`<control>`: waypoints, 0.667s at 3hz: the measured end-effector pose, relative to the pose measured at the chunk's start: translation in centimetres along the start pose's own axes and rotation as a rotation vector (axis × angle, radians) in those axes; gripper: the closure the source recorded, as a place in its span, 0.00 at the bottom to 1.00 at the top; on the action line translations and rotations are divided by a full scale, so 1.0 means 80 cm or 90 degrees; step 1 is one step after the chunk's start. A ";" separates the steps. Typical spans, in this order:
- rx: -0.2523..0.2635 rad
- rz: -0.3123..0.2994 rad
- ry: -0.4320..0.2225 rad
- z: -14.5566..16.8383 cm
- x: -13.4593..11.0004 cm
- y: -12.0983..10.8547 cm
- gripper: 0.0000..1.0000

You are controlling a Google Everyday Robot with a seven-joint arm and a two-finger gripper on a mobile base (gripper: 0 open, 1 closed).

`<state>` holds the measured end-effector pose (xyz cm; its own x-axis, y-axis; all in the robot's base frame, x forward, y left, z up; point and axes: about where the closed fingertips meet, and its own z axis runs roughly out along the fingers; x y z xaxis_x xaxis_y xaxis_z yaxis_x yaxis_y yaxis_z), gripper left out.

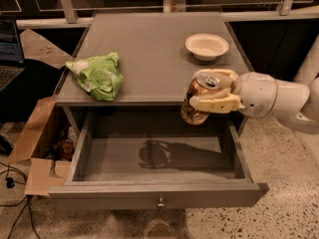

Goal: Pick orange can from top drawer and place on counter

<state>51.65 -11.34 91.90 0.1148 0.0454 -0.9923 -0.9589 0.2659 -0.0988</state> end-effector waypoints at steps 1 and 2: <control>0.041 0.011 0.001 0.021 -0.008 -0.038 1.00; 0.091 0.046 0.010 0.053 0.012 -0.095 1.00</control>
Offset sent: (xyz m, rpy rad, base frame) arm 0.1390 0.0245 -0.0146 0.0297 0.1533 -0.2172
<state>60.12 -9.24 92.04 0.0417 0.0545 -0.9976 -0.9180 0.3963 -0.0167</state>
